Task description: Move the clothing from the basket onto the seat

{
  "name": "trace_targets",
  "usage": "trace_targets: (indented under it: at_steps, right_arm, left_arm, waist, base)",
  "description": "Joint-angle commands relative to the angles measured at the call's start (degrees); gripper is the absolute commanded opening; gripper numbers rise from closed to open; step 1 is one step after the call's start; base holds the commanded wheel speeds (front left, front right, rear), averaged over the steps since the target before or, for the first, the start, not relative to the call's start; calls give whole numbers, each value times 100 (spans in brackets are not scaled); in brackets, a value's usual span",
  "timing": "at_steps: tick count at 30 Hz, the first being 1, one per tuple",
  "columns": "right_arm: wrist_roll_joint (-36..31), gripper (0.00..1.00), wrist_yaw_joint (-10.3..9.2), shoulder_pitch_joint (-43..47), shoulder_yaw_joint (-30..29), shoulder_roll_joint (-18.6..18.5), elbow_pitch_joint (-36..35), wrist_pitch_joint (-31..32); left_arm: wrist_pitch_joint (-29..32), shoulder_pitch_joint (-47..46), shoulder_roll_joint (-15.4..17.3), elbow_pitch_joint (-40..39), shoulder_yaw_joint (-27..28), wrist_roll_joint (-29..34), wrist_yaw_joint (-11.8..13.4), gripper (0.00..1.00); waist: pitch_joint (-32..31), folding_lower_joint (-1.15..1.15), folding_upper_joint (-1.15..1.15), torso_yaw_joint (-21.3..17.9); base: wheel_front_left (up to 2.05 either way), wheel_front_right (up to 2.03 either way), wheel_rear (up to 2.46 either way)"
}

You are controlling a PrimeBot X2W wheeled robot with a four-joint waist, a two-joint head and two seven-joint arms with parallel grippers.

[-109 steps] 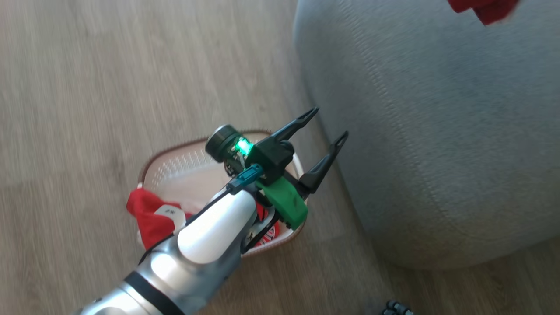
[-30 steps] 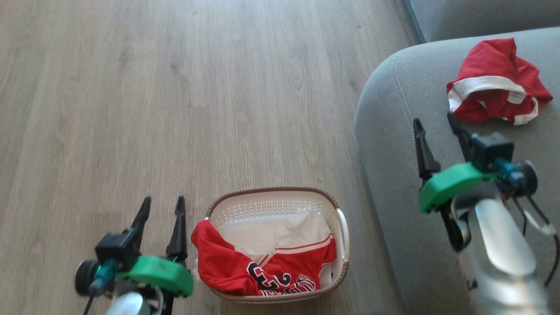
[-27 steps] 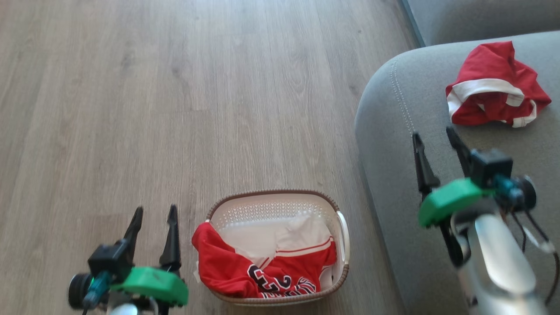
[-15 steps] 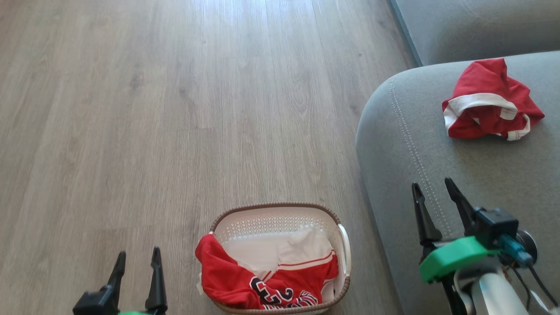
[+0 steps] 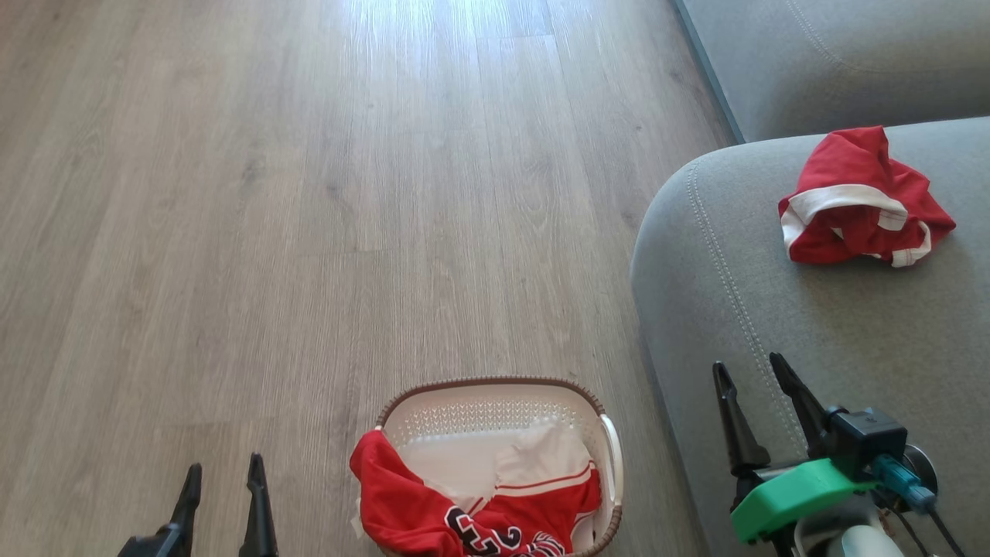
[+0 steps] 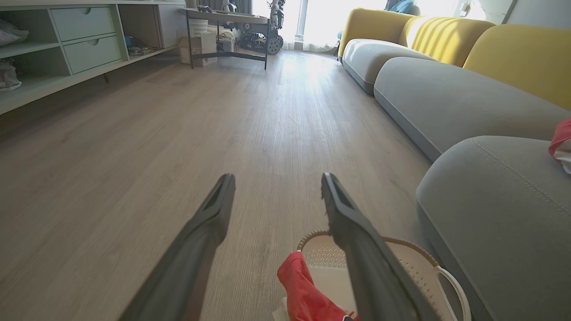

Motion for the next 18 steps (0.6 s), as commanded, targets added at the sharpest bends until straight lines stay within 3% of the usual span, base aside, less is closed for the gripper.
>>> trace_targets:
  at_steps: [1, 18]
  right_arm:
    - [43, 100, 40, -155, 152, 15, -223, 23]
    - [120, 100, 40, -134, 248, 16, -190, 93]
  left_arm:
    - [-72, -176, 35, -193, 252, 53, -18, 100]
    - [-72, -175, -88, -125, 476, 274, -219, 100]
  waist:
    - [-3, 0, 0, 7]
    - [-25, 0, 0, 46]
  base:
    - [0, 0, 0]
    - [0, 0, 0]
